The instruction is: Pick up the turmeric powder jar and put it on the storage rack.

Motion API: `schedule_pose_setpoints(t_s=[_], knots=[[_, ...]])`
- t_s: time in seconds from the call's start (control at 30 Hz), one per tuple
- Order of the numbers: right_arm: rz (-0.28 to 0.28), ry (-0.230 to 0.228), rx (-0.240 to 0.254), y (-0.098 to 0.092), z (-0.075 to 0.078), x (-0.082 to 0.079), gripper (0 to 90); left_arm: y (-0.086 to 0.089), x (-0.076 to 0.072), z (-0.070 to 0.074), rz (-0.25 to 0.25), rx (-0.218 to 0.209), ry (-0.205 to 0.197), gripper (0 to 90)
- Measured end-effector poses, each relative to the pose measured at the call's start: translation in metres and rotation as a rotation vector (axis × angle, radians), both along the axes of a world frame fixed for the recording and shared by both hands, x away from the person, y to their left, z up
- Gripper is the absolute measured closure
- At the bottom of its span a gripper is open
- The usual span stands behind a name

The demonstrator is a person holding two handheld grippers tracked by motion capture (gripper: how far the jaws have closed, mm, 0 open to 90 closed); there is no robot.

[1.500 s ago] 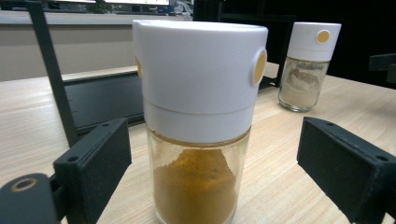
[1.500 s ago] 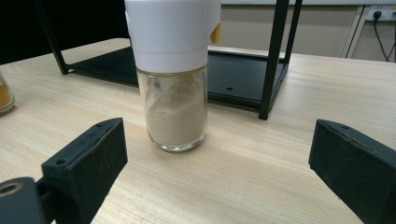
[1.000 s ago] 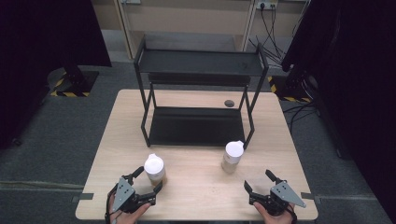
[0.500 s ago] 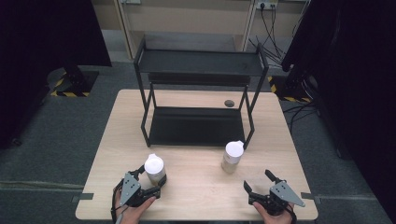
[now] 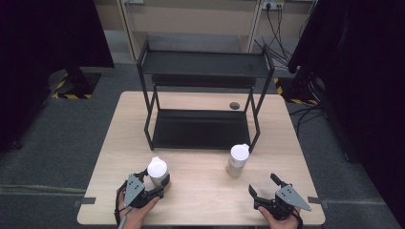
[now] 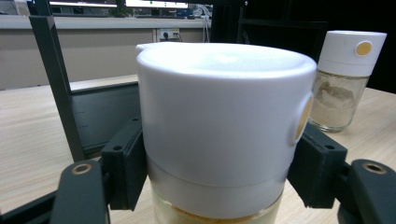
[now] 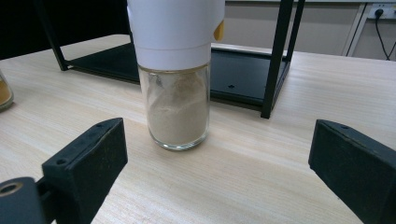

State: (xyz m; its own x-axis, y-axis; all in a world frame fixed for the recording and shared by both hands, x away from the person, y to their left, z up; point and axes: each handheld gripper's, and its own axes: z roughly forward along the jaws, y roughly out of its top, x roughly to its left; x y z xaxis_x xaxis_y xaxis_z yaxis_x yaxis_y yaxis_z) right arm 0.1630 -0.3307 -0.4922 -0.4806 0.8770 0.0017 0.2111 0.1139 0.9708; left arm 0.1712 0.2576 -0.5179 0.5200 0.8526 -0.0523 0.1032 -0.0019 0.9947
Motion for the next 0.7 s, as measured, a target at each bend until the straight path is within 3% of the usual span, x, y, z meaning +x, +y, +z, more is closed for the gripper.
schedule_pose_setpoints(t_s=[0.1, 0.7], knots=[[0.002, -0.001, -0.001, 0.000, 0.000, 0.000, 4.7, -0.002, -0.002, 0.004, -0.005, 0.012, -0.018, 30.2], [0.000, 0.005, 0.007, 0.000, 0.000, 0.001, 4.7, -0.006, 0.003, 0.042, -0.008, -0.012, -0.092, 30.2]])
